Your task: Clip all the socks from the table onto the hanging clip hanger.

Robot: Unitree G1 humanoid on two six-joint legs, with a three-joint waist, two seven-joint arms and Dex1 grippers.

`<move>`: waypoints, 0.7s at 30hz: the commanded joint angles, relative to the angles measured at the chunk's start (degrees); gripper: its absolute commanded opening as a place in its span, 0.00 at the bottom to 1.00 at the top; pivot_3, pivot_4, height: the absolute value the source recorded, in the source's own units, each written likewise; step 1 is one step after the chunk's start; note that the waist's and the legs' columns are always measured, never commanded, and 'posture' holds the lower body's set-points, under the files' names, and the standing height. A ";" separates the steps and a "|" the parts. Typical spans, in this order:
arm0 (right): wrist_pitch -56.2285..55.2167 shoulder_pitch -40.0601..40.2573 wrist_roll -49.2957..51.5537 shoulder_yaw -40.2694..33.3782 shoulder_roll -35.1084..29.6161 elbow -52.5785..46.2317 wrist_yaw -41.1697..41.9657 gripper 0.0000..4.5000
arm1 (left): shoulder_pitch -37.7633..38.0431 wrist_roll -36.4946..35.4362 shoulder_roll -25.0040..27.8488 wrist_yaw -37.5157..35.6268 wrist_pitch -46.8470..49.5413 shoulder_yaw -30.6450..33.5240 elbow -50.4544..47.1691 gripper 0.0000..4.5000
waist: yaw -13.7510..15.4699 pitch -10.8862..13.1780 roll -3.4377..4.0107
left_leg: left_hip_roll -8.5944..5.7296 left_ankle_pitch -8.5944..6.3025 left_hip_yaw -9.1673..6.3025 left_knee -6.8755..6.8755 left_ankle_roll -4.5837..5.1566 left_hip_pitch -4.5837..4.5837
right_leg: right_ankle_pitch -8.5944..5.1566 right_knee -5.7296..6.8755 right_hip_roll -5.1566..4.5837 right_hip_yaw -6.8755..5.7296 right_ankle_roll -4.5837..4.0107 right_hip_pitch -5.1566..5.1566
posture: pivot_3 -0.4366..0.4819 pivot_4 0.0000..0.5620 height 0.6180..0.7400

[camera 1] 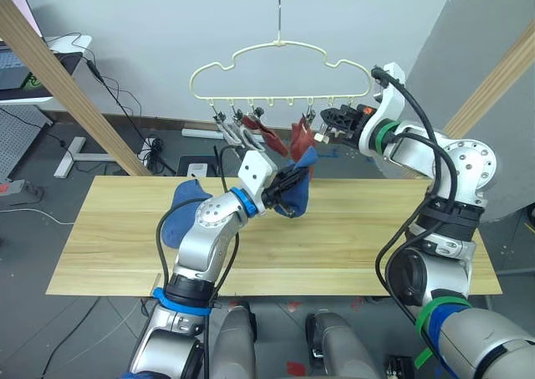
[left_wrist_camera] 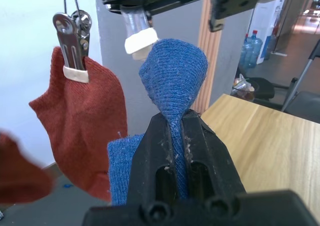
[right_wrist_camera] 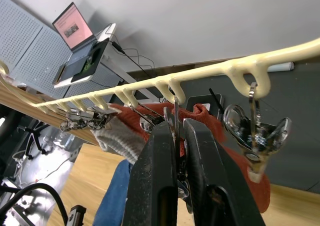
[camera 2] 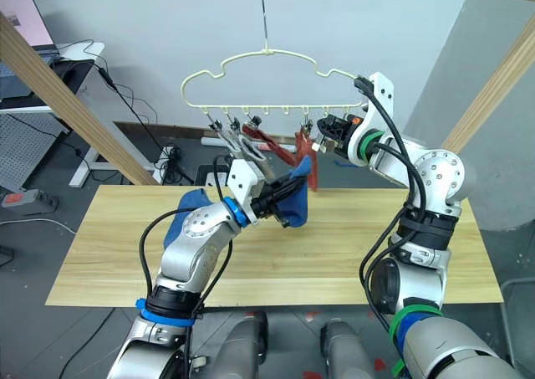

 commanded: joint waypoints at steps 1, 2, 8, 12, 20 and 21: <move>1.26 -1.41 1.89 -1.36 0.48 -2.62 -1.18 0.00 | -1.96 0.43 -1.01 0.46 -2.09 -0.30 0.61 0.00 | -0.12 0.00 0.00 | 0.00 0.00 0.00 0.00 0.00 0.00 | 0.00 0.01 0.00 0.00 0.00 0.00 | 0.47 0.37 1.00; 1.43 -1.50 1.97 -1.53 0.59 -2.66 -1.45 0.00 | -2.34 0.64 -1.05 0.44 -2.04 -0.42 1.11 0.00 | -0.18 0.00 0.00 | 0.00 0.00 0.01 0.00 0.00 0.00 | 0.00 0.01 0.00 0.02 0.00 0.00 | 0.46 0.37 1.00; 2.19 -1.93 2.85 -2.53 1.40 -2.81 -2.85 0.00 | -2.95 1.34 -1.54 0.60 -3.00 -0.78 2.86 0.00 | -0.32 0.00 0.00 | 0.00 0.00 0.01 0.00 0.01 -0.02 | 0.00 0.01 0.01 0.01 0.00 -0.01 | 0.46 0.37 1.00; 2.38 -2.35 3.14 -3.02 1.99 -2.47 -3.38 0.00 | -3.12 1.97 -1.45 0.48 -3.61 -0.96 3.87 0.00 | -0.38 0.00 0.00 | 0.00 0.00 0.01 0.04 0.01 -0.02 | 0.00 0.06 0.01 0.01 0.00 -0.01 | 0.46 0.37 1.00; 2.82 -2.82 3.31 -3.33 2.60 -2.40 -3.86 0.00 | -6.70 3.25 -2.83 1.44 -6.43 -0.48 8.35 0.00 | -0.42 0.00 0.00 | 0.00 0.00 0.00 0.19 0.01 -0.02 | 0.00 0.18 0.02 0.02 0.00 -0.02 | 0.46 0.38 1.00; 2.87 -2.76 3.31 -3.30 2.75 -2.55 -3.93 0.00 | -7.40 3.00 -3.20 1.57 -6.73 -0.14 8.86 0.00 | -0.44 0.00 0.00 | 0.00 0.00 0.00 0.21 0.01 -0.04 | 0.00 0.18 0.02 0.01 0.00 -0.02 | 0.46 0.38 1.00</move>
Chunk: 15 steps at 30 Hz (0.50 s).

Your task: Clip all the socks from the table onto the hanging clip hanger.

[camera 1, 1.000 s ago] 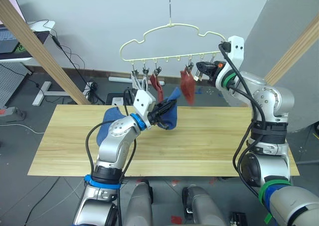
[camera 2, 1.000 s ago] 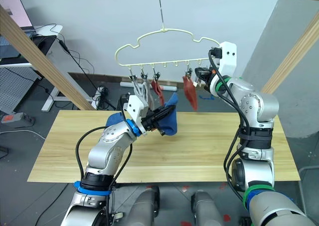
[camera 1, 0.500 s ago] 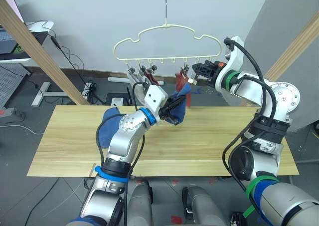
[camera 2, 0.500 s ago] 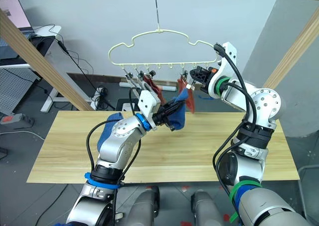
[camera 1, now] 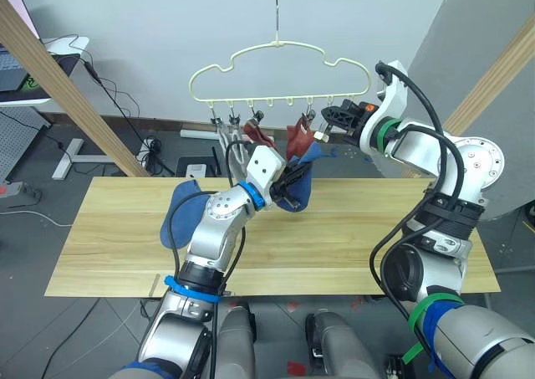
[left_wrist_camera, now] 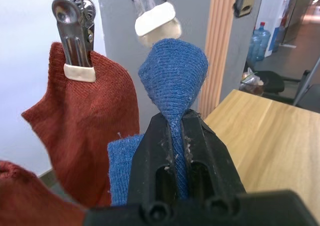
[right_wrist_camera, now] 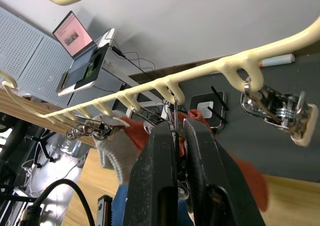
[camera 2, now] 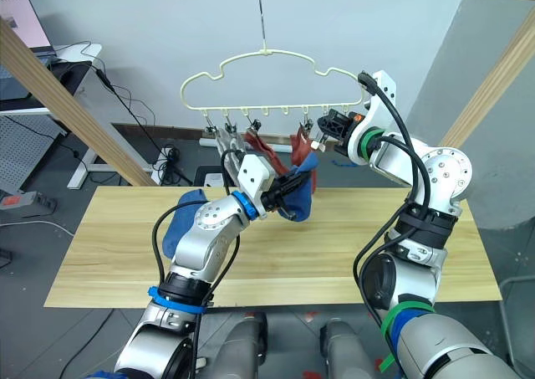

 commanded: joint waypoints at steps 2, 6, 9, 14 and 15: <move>0.26 -1.18 1.82 -0.10 0.61 -2.32 0.04 0.00 | -3.49 -0.48 -1.62 0.59 -2.34 0.79 0.49 0.00 | -0.18 0.00 0.00 | 0.00 0.00 0.00 0.03 0.00 -0.02 | 0.00 0.00 0.00 0.01 0.00 0.00 | 0.46 0.38 1.00; 0.01 -0.94 1.51 -0.07 0.88 -2.26 -0.09 0.00 | -4.93 -0.50 -2.24 -0.30 -3.59 0.62 1.58 0.00 | -0.63 0.00 0.00 | 0.00 0.00 -0.01 0.02 0.01 -0.03 | 0.00 0.00 0.00 0.00 0.00 0.00 | 0.46 0.39 1.00; -0.29 -0.59 1.39 0.51 0.80 -2.47 0.17 0.00 | -5.16 -0.31 -2.74 -0.24 -3.78 0.38 1.89 0.00 | -0.86 0.00 0.00 | 0.00 0.00 -0.02 0.02 0.01 -0.04 | 0.00 0.00 0.00 -0.01 0.00 0.00 | 0.46 0.39 1.00; -0.48 0.21 1.53 1.81 0.39 -3.32 1.13 0.19 | -4.73 -0.06 -3.14 -0.31 -3.72 -0.09 1.55 0.00 | -0.93 0.00 0.00 | 0.00 0.00 -0.02 0.03 0.01 -0.04 | 0.00 0.02 0.00 -0.01 0.00 0.00 | 0.46 0.39 1.00; -0.62 0.34 1.51 2.01 0.28 -3.39 1.27 0.26 | -4.72 -0.03 -3.15 -0.33 -3.73 -0.09 1.57 0.00 | -0.95 0.00 0.00 | 0.00 0.00 -0.02 0.04 0.01 -0.04 | 0.00 0.02 0.01 -0.01 0.00 0.00 | 0.46 0.39 1.00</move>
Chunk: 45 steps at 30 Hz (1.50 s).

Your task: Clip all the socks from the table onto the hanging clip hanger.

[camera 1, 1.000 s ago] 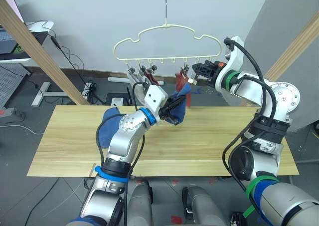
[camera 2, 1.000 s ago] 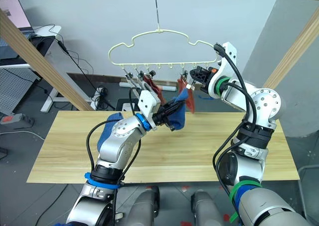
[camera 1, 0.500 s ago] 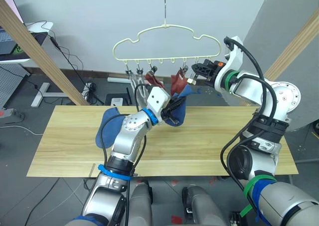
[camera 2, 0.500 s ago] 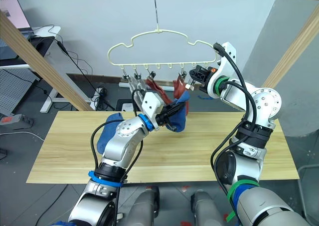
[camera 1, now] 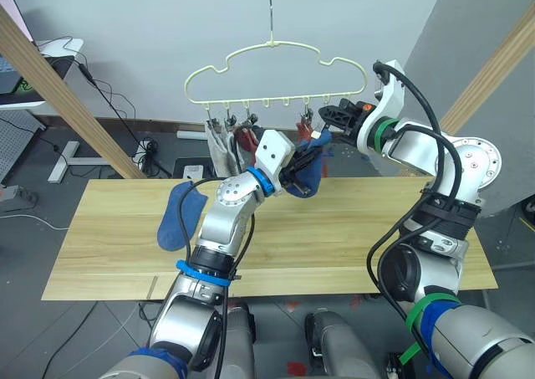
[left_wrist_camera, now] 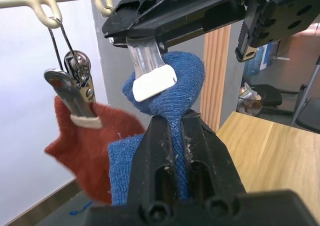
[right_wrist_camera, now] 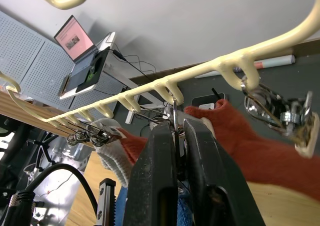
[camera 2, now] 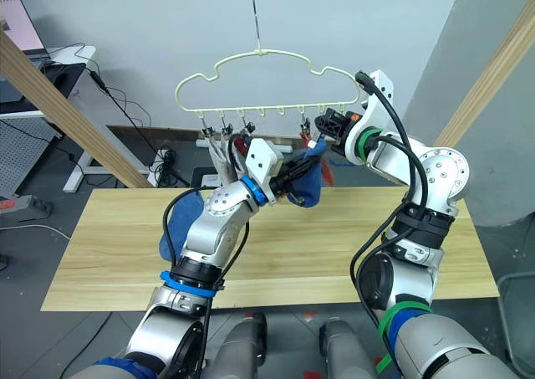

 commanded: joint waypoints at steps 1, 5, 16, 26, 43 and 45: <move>-0.43 0.22 1.62 1.26 -0.57 -2.56 1.46 0.34 | -0.96 -0.02 -0.60 -0.17 -1.08 -0.53 -1.57 0.00 | -0.04 0.00 0.00 | 0.00 0.00 0.00 0.00 0.00 0.00 | 0.00 0.00 0.00 0.00 0.00 0.00 | 0.46 0.38 1.00; -1.60 0.87 0.97 2.30 -1.89 -2.85 2.33 0.67 | -1.61 -0.39 -0.81 -0.09 -0.65 -0.20 -1.01 0.00 | -0.08 0.00 0.00 | 0.00 0.00 0.00 0.02 0.00 0.00 | 0.00 0.01 0.00 0.00 0.00 0.00 | 0.46 0.39 1.00; -8.05 10.61 -0.65 9.05 -12.16 -15.33 8.02 0.97 | -1.90 0.68 1.89 0.34 1.68 0.41 1.46 0.55 | -0.31 0.00 0.00 | -0.04 -0.01 -0.07 0.12 0.01 -0.11 | -0.01 -0.02 0.00 -0.01 0.02 0.00 | 0.45 0.41 1.00; -29.69 22.13 -15.74 23.48 -13.64 -19.77 6.16 0.97 | 3.66 -5.30 8.58 -3.01 14.10 2.44 -9.72 0.99 | -1.45 0.01 0.00 | 0.03 0.00 -0.08 0.16 0.00 -0.03 | -0.12 0.07 0.08 0.02 0.21 -0.01 | 0.44 0.44 1.00; -49.01 24.38 -30.90 31.11 -6.38 -11.33 1.72 0.26 | 16.91 -20.50 18.01 -4.83 25.35 13.80 -33.51 1.00 | -0.37 0.01 0.00 | 0.04 0.02 -0.19 0.23 -0.02 -0.01 | -0.14 0.06 0.03 -0.02 0.24 0.04 | 0.49 0.47 1.00; -50.12 23.47 -31.75 31.07 -5.88 -9.83 1.65 0.26 | 17.09 -21.79 18.09 -4.16 25.79 14.47 -34.26 1.00 | -0.25 0.01 0.00 | 0.03 0.03 -0.15 0.24 0.00 0.00 | -0.14 0.06 0.02 0.02 0.24 0.04 | 0.49 0.47 1.00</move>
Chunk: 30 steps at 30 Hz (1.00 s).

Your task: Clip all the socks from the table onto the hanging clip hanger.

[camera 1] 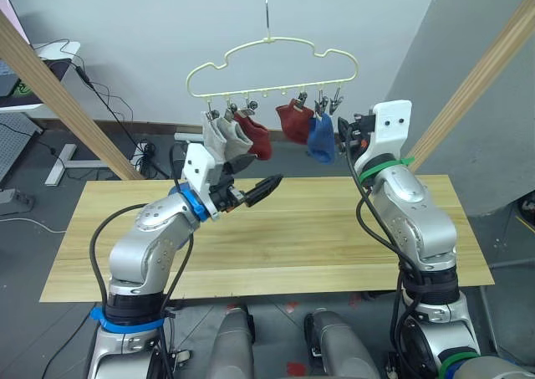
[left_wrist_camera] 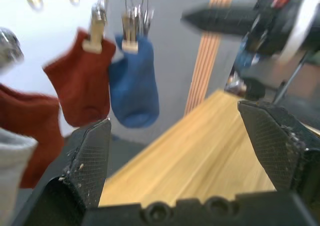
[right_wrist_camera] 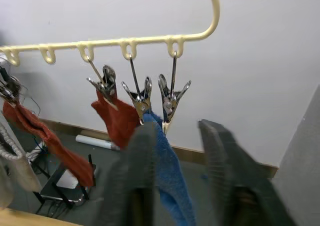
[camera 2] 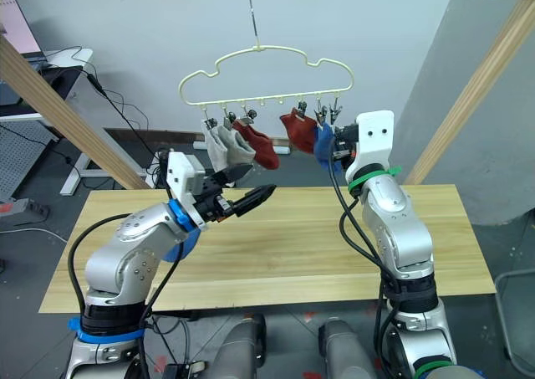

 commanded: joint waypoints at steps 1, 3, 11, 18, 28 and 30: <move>-3.60 -2.63 -2.05 -0.46 0.75 0.93 -0.67 0.26 | 0.53 -3.18 0.52 -0.02 0.01 1.59 -3.65 1.00 | 0.06 0.00 0.00 | 0.00 0.00 0.00 0.00 0.00 0.00 | 0.00 0.00 0.00 0.00 0.00 0.00 | 0.49 0.47 1.00; -4.59 -3.35 -2.70 -0.39 1.40 2.35 -0.74 0.26 | 1.00 -3.55 1.06 -0.07 -0.09 1.43 -4.09 1.00 | 0.07 0.00 0.00 | 0.02 0.00 -0.02 -0.01 0.00 0.00 | 0.01 0.00 0.01 -0.02 -0.01 0.00 | 0.50 0.47 1.00; -8.59 -6.10 -3.49 -2.78 3.97 8.58 -2.33 0.34 | 1.67 -4.76 1.53 1.47 -0.11 1.34 -4.95 1.00 | 0.11 0.00 0.00 | 0.02 0.00 -0.01 -0.04 0.00 0.00 | 0.03 -0.01 0.01 -0.01 -0.06 -0.02 | 0.50 0.48 1.00; -10.58 -8.15 -4.78 -2.93 4.79 12.57 -2.68 0.53 | 1.68 -5.06 2.32 2.01 -0.35 1.34 -5.16 1.00 | 0.17 0.01 0.01 | 0.02 0.00 -0.01 -0.05 0.00 0.01 | 0.03 -0.01 0.01 -0.02 -0.06 -0.02 | 0.51 0.48 1.00; -13.65 -11.39 -4.80 -3.28 6.18 17.35 -3.38 0.53 | 1.88 -7.22 3.54 2.21 -0.66 2.31 -6.13 1.00 | 0.18 0.01 0.01 | 0.02 -0.01 -0.01 -0.08 0.01 0.01 | 0.04 -0.02 0.01 -0.02 -0.07 -0.02 | 0.52 0.48 1.00; -13.82 -11.65 -4.89 -3.42 6.45 18.09 -3.79 0.53 | 1.85 -7.36 3.66 2.32 -0.75 2.28 -6.10 1.00 | 0.19 0.01 0.01 | 0.02 -0.01 -0.01 -0.08 0.01 0.00 | 0.04 -0.02 0.01 -0.02 -0.07 -0.02 | 0.52 0.48 1.00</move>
